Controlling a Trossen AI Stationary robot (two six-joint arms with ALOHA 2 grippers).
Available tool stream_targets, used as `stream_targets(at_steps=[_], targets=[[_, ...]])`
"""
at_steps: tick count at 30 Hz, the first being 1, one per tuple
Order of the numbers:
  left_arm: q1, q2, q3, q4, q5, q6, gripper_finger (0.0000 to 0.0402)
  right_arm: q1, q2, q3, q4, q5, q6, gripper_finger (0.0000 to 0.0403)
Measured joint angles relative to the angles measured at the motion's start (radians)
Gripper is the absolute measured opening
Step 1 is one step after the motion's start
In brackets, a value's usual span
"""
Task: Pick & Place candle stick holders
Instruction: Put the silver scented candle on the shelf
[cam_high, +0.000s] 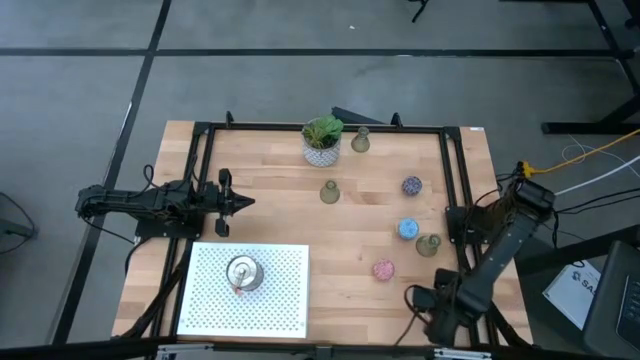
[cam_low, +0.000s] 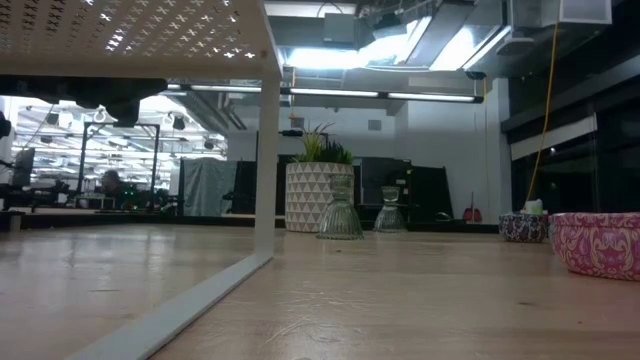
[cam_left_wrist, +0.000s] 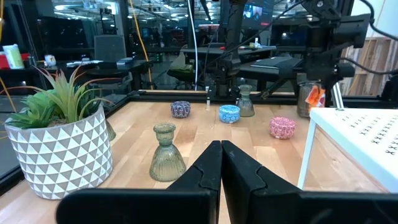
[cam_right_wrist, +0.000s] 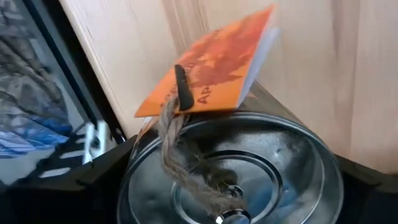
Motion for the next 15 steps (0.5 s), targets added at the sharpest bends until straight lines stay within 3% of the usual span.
stream_targets(at_steps=[15], targets=[[0.0, 0.0, 0.0, 0.0, 0.0, 0.0, 0.0004, -0.18, -0.002, 0.197, -0.146, -0.003, -0.324, 0.0358]])
